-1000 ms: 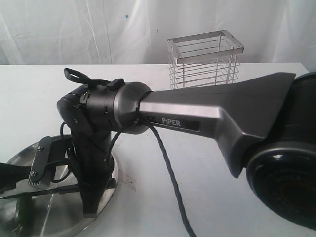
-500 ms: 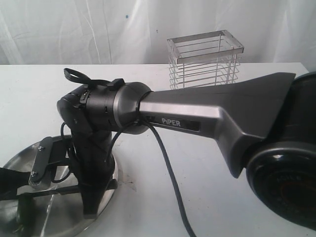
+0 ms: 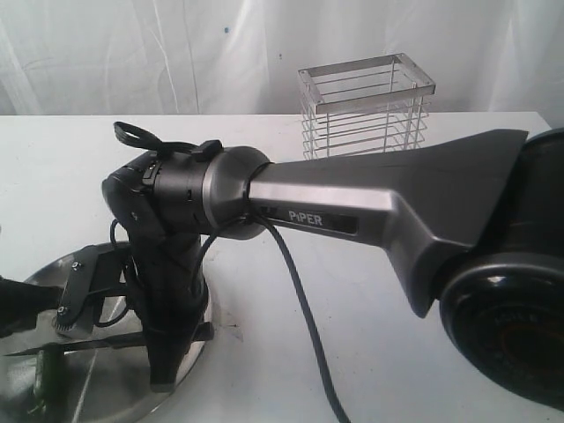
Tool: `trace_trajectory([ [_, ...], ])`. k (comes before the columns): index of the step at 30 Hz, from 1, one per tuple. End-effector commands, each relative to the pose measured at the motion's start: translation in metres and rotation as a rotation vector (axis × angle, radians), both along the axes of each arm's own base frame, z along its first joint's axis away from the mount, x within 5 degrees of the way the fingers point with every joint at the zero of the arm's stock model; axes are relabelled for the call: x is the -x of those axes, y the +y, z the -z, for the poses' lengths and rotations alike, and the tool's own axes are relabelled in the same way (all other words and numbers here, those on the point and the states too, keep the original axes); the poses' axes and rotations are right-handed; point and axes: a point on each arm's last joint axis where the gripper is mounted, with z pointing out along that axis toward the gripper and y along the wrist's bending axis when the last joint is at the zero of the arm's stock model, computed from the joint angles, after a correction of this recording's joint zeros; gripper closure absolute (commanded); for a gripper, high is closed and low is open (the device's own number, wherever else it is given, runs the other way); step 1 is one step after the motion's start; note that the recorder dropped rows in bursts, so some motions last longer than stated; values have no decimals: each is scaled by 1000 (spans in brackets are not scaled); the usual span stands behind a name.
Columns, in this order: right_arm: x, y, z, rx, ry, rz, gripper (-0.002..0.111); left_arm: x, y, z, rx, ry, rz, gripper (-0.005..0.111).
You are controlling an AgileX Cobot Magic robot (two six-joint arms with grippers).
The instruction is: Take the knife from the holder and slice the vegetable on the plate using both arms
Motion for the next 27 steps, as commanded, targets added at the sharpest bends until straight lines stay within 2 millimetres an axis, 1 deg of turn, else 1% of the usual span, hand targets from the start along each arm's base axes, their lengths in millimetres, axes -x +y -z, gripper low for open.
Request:
trace_trajectory([
  [1, 0, -1, -4, 16, 10, 31, 108, 1, -3, -27, 22, -70, 22, 106],
  [4, 0, -1, -10, 22, 15, 40, 108, 4, -4, -40, 32, -101, 36, 106],
  [7, -1, 1, -19, 7, 11, 67, 108, 10, -5, -48, 39, -118, 46, 106],
  [10, -1, 0, -21, 16, 20, 86, 108, 15, -7, -52, 52, -111, 58, 106],
  [14, 0, 1, -21, 15, 27, 88, 108, 19, -8, -47, 62, -84, 57, 106],
  [17, 2, 3, -17, 3, 60, 98, 108, 28, -6, -32, 75, -69, -12, 106],
  [19, 5, 6, -11, -9, 110, 113, 108, 30, -6, -30, 75, -63, -15, 106],
  [22, 7, 4, 1, 49, 148, 114, 108, 30, -6, -30, 93, -66, -32, 106],
  [27, 6, 3, 4, 65, 143, 110, 108, 29, -7, -31, 106, -69, -45, 106],
])
